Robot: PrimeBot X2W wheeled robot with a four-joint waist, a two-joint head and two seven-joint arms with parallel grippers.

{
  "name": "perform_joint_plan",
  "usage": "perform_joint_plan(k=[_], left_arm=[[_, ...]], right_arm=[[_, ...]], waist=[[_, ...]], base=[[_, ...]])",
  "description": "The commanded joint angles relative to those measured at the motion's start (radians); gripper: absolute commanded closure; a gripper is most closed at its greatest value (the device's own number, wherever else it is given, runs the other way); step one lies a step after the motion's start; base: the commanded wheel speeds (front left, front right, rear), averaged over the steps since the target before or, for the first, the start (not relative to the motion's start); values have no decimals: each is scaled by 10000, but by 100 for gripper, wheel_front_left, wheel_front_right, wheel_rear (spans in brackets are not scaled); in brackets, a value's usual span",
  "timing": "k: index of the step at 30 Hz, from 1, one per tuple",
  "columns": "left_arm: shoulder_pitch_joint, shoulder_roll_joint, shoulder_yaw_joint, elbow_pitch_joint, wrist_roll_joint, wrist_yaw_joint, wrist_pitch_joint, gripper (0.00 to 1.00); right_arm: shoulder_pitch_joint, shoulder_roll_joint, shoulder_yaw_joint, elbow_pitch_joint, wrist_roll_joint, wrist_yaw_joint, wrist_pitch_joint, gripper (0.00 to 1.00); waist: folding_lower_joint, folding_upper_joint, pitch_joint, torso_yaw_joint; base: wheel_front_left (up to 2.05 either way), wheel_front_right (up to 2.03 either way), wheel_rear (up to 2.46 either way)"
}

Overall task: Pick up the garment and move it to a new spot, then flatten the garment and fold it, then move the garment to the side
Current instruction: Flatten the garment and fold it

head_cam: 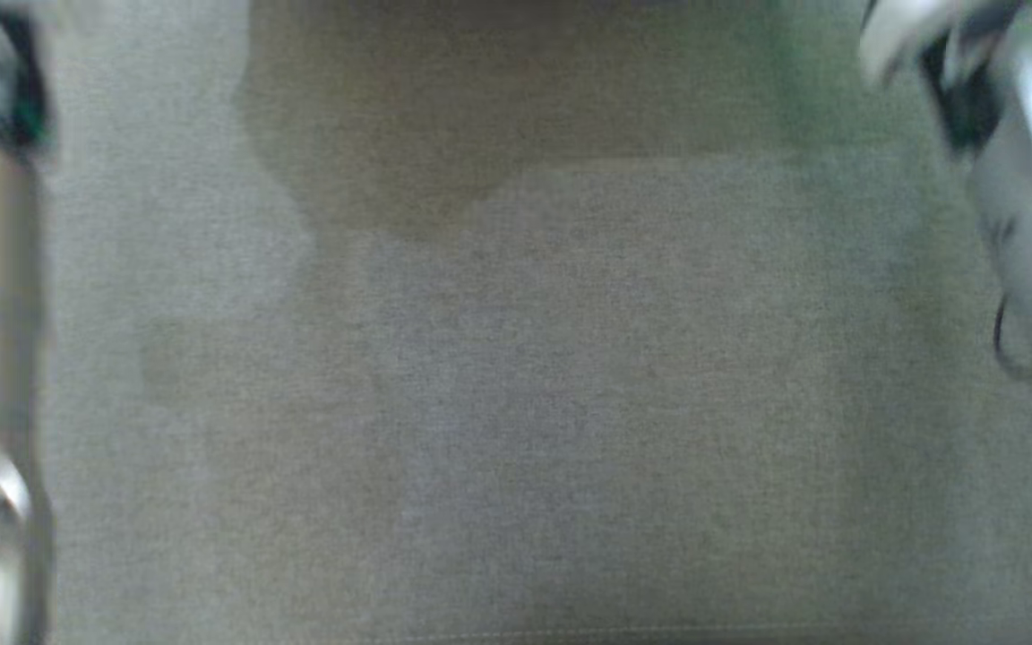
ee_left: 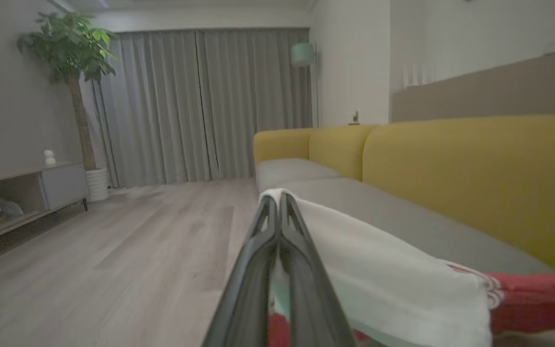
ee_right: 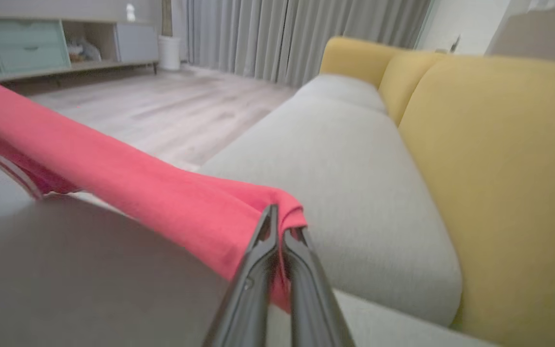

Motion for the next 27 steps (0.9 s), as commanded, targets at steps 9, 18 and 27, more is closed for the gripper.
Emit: perform_joint_plan(k=[9, 18, 27], left_arm=[[4081, 929, -1436, -1390, -282, -53, -45, 100], [6557, 2279, -3203, -3068, -1448, -54, 1289, 100], [8588, 3823, -3537, -5715, -2628, 52, 3379, 100]], right_arm=[[2447, -931, 2381, -321, 2173, -7, 1626, 100], [3680, -2329, 4391, -2039, 4494, -7, 3364, 100], [4588, -3350, 5666, -3759, 6578, -7, 4898, 100]], waist=[[0, 0, -1035, 376], [0, 0, -2187, 310], [0, 0, -3024, 180]], base=[[0, 0, 0], [0, 0, 0], [0, 0, 0]])
